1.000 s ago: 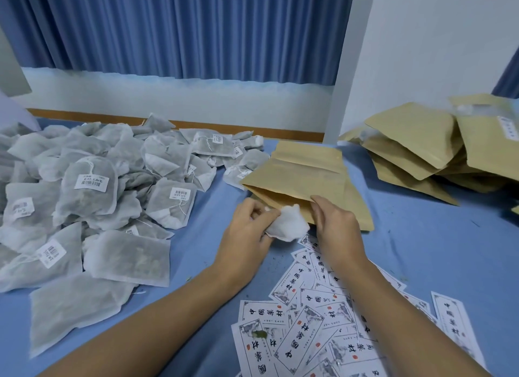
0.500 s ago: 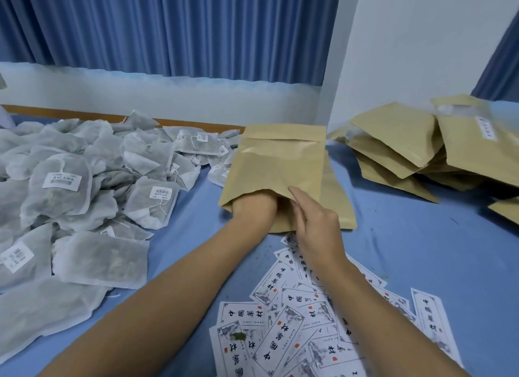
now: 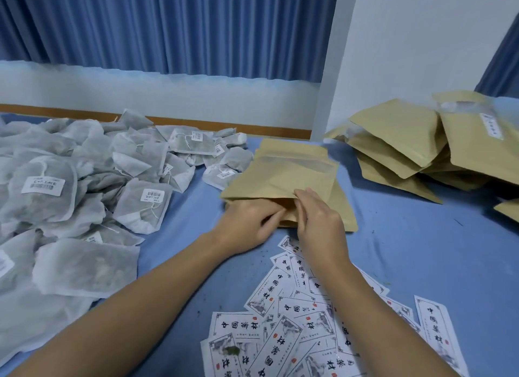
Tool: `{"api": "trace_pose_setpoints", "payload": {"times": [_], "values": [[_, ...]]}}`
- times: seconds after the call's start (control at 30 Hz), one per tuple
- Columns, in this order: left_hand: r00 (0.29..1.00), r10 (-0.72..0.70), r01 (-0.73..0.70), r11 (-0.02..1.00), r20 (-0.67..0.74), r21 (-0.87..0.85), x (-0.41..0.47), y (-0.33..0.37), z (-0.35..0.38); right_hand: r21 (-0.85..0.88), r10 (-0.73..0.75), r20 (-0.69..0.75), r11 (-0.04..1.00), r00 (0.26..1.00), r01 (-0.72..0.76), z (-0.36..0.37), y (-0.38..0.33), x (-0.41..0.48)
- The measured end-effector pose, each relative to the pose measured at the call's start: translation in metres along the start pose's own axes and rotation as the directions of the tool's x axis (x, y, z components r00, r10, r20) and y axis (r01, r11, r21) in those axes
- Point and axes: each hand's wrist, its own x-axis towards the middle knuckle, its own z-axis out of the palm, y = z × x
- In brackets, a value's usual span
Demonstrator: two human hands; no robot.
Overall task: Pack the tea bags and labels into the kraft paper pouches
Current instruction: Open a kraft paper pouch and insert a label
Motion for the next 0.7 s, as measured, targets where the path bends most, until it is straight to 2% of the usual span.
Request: {"api": "trace_pose_setpoints", "payload": {"times": [0.07, 0.13, 0.17, 0.23, 0.3, 0.33, 0.37, 0.4, 0.47, 0.5, 0.63, 0.7], "values": [[0.955, -0.020, 0.039, 0.997, -0.295, 0.059, -0.010, -0.004, -0.024, 0.007, 0.014, 0.063, 1.000, 0.998, -0.014, 0.001, 0.001, 0.001], [0.854, -0.150, 0.242, 0.962, -0.499, 0.125, -0.012, -0.008, -0.045, 0.021, 0.032, 0.099, 0.999, 0.995, -0.034, 0.001, 0.004, 0.001], [0.815, -0.256, 0.395, 0.902, -0.520, 0.175, -0.014, -0.011, -0.053, 0.024, 0.028, 0.104, 0.999, 0.994, -0.031, 0.000, 0.004, 0.001], [0.758, -0.509, 0.645, 0.679, -0.408, 0.351, -0.024, -0.024, -0.062, 0.017, 0.007, 0.098, 1.000, 0.995, -0.008, -0.001, 0.003, 0.001], [0.609, -0.775, 0.739, 0.477, -0.169, 0.477, -0.039, -0.031, -0.066, 0.004, 0.006, 0.112, 1.000, 0.994, -0.007, 0.001, 0.002, 0.001], [0.544, -0.835, 0.755, 0.446, -0.080, 0.481, -0.044, -0.033, -0.068, 0.001, 0.007, 0.125, 1.000, 0.992, -0.007, 0.001, 0.001, 0.000], [0.522, -0.853, 0.764, 0.455, -0.024, 0.457, -0.047, -0.034, -0.069, 0.000, 0.005, 0.137, 1.000, 0.991, -0.005, 0.001, 0.000, -0.002], [0.544, -0.839, 0.765, 0.492, -0.007, 0.416, -0.047, -0.034, -0.069, -0.004, 0.002, 0.145, 1.000, 0.989, -0.002, 0.000, -0.001, -0.003], [0.632, -0.774, 0.733, 0.580, -0.041, 0.356, -0.046, -0.035, -0.067, -0.016, -0.004, 0.153, 1.000, 0.988, 0.007, -0.001, -0.003, -0.004], [0.646, -0.760, 0.725, 0.586, -0.064, 0.361, -0.046, -0.033, -0.066, -0.020, -0.008, 0.154, 1.000, 0.988, 0.011, -0.002, -0.004, -0.004], [0.525, -0.849, 0.772, 0.443, -0.065, 0.457, -0.048, -0.034, -0.067, -0.042, 0.011, 0.180, 0.999, 0.984, -0.003, -0.004, -0.006, -0.004], [0.580, -0.814, 0.749, 0.512, -0.042, 0.420, -0.051, -0.043, -0.070, -0.036, 0.018, 0.187, 0.999, 0.982, -0.011, -0.005, -0.007, -0.005]]}}
